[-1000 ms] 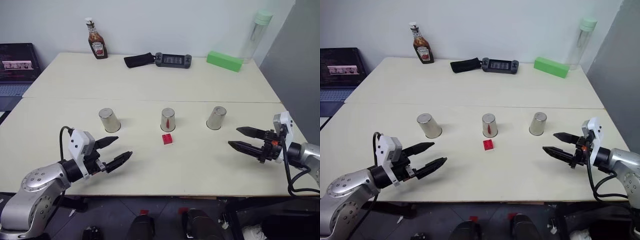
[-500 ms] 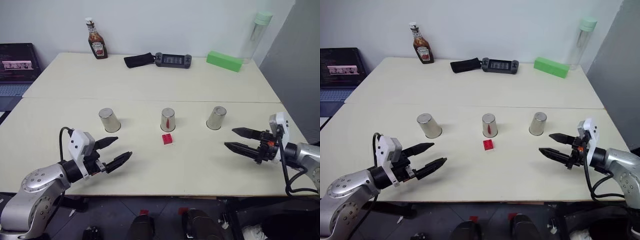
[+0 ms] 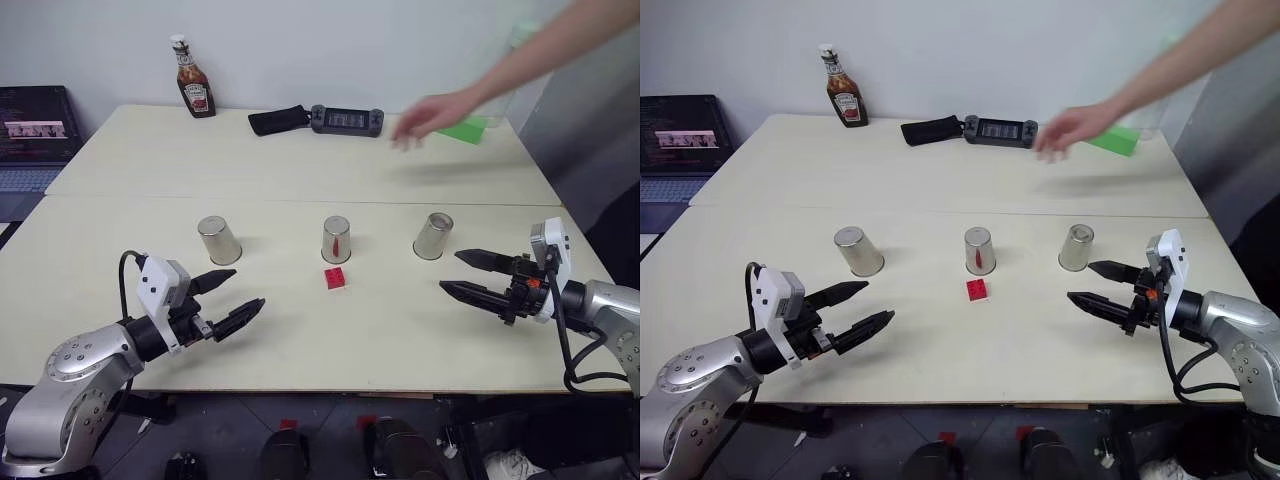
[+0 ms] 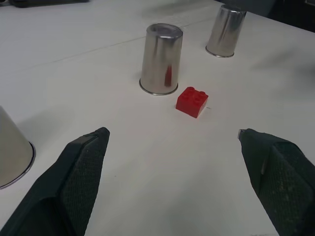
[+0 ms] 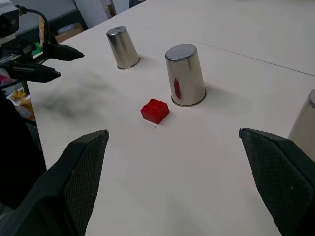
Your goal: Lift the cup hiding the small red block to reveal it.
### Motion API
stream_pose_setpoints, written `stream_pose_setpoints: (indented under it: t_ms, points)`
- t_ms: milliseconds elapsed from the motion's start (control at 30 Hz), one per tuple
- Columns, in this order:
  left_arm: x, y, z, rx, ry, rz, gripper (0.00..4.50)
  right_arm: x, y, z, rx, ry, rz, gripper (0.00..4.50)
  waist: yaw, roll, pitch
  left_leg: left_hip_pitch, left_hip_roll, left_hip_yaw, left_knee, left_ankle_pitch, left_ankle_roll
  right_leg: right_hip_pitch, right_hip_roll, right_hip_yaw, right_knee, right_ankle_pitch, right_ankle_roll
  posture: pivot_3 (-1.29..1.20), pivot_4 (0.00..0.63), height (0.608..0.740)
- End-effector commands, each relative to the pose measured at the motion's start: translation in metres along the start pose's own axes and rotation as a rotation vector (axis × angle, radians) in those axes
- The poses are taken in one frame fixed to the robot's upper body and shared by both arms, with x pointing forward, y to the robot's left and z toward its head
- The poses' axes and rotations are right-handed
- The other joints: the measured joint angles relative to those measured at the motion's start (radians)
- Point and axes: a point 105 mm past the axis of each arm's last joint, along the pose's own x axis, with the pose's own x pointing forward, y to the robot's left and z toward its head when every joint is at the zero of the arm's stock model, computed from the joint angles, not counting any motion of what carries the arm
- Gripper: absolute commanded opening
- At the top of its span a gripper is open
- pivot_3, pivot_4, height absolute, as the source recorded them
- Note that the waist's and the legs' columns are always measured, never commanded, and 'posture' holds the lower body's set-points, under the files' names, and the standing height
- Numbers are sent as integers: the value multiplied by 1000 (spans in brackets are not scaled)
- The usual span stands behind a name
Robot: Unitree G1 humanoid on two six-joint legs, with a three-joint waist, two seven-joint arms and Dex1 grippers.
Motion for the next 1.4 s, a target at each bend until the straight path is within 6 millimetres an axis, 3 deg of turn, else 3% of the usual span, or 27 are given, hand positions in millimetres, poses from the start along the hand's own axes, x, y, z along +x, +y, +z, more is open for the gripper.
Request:
stream_pose_setpoints:
  t_ms: [33, 1400]
  points:
    - [1, -1, 8, 40, -21, -8, 4472, 2, 5, 8, -32, -18, 17, 4500, 0, 0, 0, 0, 0, 0, 0, 0, 0, 0, 0, 0, 0, 0, 0, 0, 150, 740]
    - [-4, -1, 4, 44, -5, 0, 4472, 8, 6, 6, -33, -18, 36, 4500, 0, 0, 0, 0, 0, 0, 0, 0, 0, 0, 0, 0, 0, 0, 0, 0, 150, 740]
